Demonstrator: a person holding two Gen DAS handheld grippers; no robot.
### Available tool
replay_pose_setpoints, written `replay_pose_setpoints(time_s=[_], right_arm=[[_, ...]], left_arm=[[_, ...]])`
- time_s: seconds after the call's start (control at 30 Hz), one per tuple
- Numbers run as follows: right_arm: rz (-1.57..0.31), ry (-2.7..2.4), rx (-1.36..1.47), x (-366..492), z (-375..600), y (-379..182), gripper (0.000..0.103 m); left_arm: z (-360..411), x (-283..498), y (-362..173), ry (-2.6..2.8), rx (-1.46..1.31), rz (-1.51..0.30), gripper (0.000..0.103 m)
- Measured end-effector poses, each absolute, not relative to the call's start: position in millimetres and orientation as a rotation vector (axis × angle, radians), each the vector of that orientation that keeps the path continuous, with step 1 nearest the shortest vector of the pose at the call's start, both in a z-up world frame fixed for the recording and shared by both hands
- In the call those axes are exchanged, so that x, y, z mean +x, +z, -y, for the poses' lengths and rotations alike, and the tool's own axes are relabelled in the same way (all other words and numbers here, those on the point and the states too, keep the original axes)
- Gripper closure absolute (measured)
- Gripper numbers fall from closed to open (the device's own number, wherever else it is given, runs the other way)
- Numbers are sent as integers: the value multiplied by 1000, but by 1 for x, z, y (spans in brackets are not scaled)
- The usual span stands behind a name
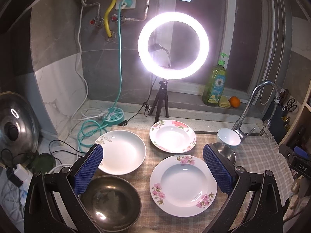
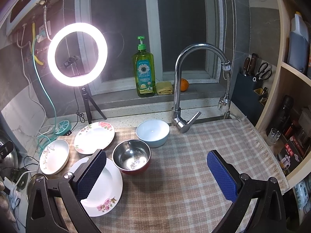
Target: Organize plates and bowls
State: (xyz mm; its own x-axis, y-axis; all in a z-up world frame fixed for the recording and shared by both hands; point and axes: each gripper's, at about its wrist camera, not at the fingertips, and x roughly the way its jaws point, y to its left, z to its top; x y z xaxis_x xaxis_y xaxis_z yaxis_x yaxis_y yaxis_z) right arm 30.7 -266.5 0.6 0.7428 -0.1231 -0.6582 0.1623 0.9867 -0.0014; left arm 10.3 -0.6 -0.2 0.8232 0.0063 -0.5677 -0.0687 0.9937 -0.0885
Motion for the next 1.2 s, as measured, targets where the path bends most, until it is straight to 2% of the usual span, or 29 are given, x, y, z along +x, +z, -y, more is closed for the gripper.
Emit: replay_pose_setpoints(time_s=[1.2], right_arm=[[-722,-150,56,34,262,-4,1]], left_arm=[[-3,12,-4,33,-109,-605,1]])
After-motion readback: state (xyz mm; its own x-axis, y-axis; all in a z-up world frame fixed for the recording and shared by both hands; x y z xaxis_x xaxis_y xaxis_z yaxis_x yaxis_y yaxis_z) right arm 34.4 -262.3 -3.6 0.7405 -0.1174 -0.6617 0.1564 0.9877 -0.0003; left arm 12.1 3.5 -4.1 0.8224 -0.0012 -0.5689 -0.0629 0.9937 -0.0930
